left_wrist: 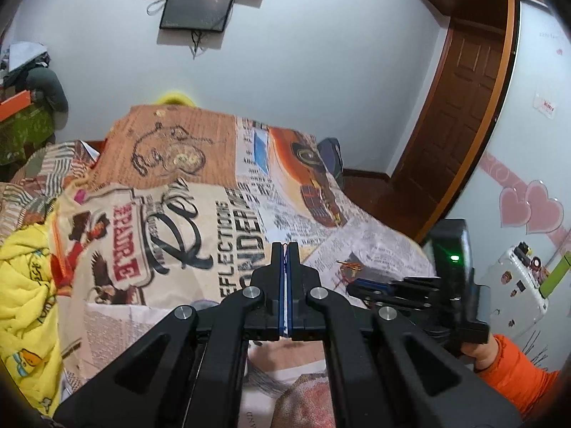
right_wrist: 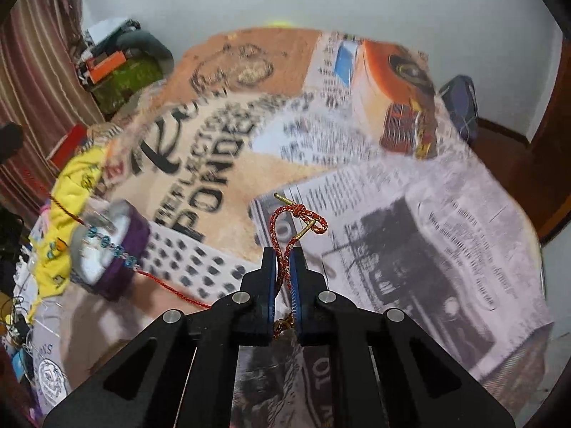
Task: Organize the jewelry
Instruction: 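Lift the red bracelet with the right tool and carry it toward the heart tin, then lower the red bracelet into the heart tin with the right tool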
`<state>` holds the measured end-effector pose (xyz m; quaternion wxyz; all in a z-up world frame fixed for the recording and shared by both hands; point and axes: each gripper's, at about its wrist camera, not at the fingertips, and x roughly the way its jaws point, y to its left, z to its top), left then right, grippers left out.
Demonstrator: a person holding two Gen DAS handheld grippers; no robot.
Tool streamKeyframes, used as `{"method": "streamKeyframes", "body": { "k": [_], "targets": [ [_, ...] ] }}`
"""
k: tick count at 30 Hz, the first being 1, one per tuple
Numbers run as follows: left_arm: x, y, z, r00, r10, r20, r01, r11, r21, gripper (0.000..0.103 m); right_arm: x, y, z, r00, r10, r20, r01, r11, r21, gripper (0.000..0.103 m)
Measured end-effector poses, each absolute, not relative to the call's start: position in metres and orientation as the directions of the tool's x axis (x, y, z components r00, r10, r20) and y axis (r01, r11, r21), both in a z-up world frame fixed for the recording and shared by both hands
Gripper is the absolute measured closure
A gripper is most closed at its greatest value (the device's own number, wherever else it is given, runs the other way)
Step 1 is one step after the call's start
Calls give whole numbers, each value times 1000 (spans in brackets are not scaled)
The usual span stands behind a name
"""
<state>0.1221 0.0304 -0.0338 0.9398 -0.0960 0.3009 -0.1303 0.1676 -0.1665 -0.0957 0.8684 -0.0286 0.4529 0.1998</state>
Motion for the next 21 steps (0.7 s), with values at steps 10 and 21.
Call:
{"method": "streamKeyframes", "body": {
  "k": [10,21],
  "targets": [
    [108,55,6,855,-225,-467,136,967,-217,103,158,-171,-60,577,355,-735,-355,920,166,96],
    [99,82,3,867,-155,-473,63,977,-204,103,151,-142,-54,563,412,-717,-405,893,196,96]
  ]
}}
